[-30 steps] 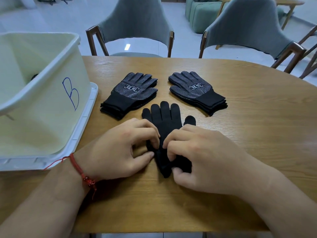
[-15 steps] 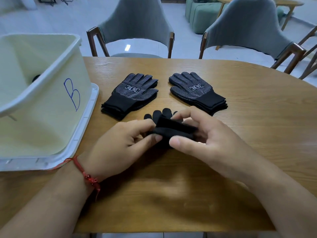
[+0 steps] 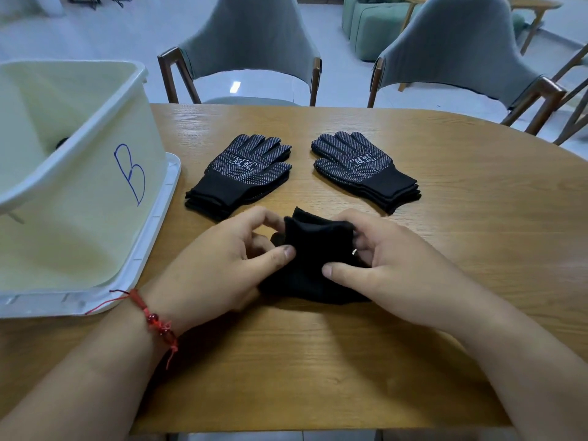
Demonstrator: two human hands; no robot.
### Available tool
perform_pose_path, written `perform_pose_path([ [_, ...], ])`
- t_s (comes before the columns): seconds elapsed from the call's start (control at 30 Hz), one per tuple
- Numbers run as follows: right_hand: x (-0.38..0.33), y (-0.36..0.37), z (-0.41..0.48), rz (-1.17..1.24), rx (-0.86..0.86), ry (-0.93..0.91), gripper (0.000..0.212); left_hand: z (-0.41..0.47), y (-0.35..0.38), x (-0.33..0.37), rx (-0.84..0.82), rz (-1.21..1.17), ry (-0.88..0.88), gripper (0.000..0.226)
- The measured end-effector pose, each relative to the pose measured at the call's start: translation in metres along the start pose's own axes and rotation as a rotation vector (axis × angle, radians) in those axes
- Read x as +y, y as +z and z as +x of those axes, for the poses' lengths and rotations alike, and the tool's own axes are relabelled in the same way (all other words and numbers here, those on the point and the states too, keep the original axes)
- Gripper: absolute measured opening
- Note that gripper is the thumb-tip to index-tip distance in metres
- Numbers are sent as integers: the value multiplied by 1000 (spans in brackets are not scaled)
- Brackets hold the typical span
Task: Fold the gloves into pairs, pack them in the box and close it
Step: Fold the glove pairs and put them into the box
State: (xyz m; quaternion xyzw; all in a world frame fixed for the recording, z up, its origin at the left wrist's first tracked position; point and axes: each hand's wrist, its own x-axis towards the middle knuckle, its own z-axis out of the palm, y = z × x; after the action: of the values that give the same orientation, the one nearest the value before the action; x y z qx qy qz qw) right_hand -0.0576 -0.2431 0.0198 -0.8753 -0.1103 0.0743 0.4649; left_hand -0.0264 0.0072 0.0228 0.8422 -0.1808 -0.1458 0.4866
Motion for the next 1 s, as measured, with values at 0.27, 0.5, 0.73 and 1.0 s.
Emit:
perform_pose_path([
  [0.27,0,5,3,-294,224,31,61,0,1,-6,47,189,74,16],
  [0.5,-3,7,0,-512,271,-228,53,2,8,-5,59,337,127,36],
  [0.73,3,19,2,-618,59,-457,37,5,14,-4,116,412,176,32],
  [1.0,1,14,1,-590,65,-312,30,1,10,-5,213,515,333,18],
])
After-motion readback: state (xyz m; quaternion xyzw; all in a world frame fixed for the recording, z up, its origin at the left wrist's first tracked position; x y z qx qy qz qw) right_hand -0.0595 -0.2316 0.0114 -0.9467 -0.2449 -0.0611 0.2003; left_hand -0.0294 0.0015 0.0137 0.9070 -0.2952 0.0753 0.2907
